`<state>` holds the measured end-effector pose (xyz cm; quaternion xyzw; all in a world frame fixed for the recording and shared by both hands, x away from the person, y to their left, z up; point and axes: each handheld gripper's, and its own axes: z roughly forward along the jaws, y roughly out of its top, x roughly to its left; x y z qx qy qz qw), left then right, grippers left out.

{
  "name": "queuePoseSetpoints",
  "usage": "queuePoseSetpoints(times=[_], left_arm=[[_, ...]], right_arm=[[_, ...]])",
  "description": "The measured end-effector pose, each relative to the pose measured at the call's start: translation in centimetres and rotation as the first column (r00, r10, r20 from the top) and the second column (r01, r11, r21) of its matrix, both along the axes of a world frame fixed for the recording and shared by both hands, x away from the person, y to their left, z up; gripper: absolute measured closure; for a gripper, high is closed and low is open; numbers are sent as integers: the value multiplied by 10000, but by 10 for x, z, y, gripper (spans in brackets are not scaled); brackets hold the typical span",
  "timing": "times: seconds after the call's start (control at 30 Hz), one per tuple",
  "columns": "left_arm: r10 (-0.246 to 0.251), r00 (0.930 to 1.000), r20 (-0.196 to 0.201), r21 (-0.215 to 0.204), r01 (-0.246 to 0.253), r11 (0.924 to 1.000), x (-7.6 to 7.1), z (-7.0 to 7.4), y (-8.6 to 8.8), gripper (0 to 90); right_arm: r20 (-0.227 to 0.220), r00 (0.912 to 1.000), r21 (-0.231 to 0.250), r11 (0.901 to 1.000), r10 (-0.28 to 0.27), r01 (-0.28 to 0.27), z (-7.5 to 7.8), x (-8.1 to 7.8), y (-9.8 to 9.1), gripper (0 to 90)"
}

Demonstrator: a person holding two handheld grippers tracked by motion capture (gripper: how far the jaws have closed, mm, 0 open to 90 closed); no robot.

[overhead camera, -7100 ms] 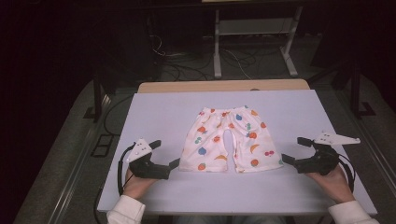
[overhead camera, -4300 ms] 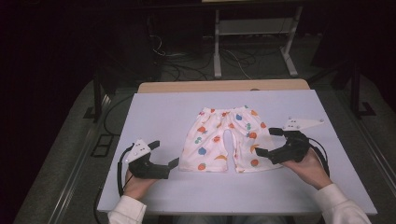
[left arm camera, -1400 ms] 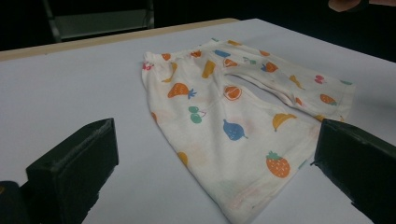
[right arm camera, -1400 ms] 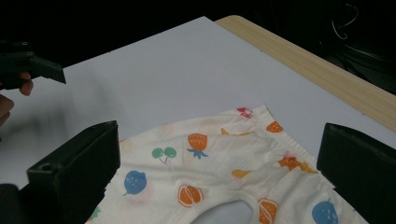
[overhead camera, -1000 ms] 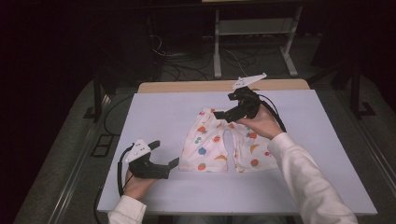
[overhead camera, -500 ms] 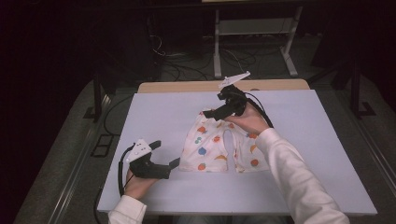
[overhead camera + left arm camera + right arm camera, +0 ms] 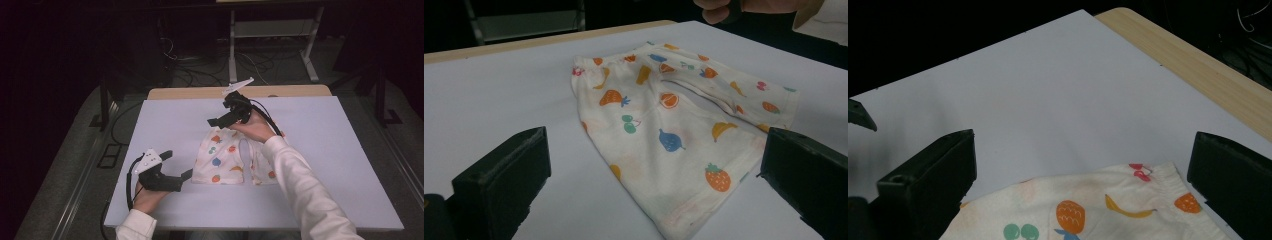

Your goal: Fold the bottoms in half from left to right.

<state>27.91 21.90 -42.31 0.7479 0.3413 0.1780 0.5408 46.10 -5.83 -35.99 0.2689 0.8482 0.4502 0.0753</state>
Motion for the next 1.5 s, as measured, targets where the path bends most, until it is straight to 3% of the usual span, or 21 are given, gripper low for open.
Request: queuePoseSetpoints(times=[0.37, 0.93, 1.5], left_arm=[[-54, 10000, -8, -12, 54, 10000, 1, 0, -1, 0], [-114, 9999, 6, -42, 114, 9999, 1, 0, -1, 0], [-95, 10000, 17, -149, 95, 9998, 1, 0, 0, 0]], right_arm=[[-154, 9995, 14, 9996, -280, 280, -11, 16, 11, 0], [30, 9951, 302, 9947, -984, 983, -15, 42, 11, 0], [-35, 9923, -20, 9923, -1241, 1241, -34, 61, 17, 0]])
